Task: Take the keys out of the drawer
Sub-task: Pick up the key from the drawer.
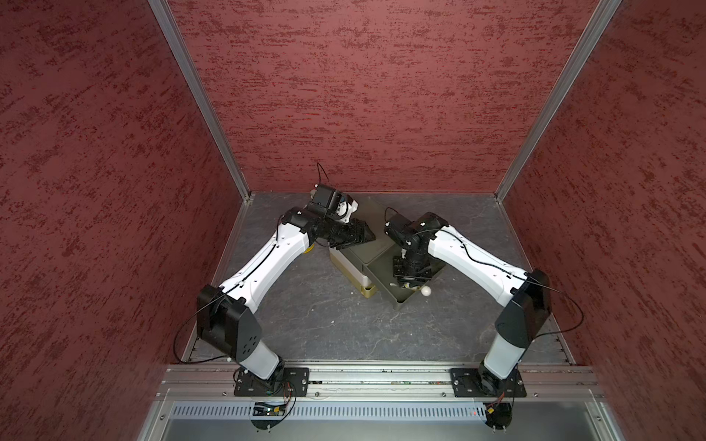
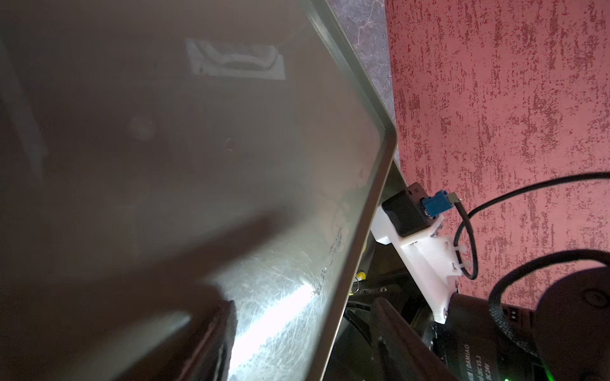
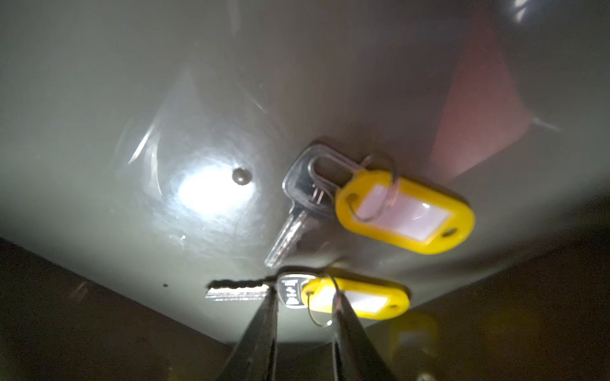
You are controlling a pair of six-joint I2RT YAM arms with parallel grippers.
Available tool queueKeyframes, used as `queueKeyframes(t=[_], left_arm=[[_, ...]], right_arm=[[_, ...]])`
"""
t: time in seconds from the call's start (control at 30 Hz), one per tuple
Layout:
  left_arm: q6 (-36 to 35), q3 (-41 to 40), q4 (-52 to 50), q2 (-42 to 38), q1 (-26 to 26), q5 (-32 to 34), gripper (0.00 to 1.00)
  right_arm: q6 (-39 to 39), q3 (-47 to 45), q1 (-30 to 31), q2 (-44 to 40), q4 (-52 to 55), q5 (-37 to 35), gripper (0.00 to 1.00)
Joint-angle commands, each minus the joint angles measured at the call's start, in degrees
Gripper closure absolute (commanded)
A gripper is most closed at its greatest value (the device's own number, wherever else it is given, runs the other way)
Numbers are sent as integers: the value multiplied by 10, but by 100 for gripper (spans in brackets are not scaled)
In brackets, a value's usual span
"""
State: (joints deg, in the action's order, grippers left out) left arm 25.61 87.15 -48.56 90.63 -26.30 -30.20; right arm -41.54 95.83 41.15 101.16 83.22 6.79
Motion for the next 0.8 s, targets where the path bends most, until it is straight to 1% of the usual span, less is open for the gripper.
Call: queueKeyframes(t=[0.0, 0.23, 0.43, 0.6, 0.77], left_arm=[[-10, -11, -10, 3, 2, -5, 32], [-9, -13, -10, 5, 2, -7, 32], [-9, -13, -7, 6, 2, -11, 32], [-9, -14, -7, 5, 3, -12, 32], [-9, -15, -7, 5, 3, -14, 32]], right_arm=[[6, 9, -1, 8, -5, -32, 66], [7, 29, -5, 8, 2, -50, 66], [9, 23, -11, 10, 3, -54, 66], [11, 20, -17, 9, 7, -62, 63], [13, 14, -20, 11, -5, -59, 63]])
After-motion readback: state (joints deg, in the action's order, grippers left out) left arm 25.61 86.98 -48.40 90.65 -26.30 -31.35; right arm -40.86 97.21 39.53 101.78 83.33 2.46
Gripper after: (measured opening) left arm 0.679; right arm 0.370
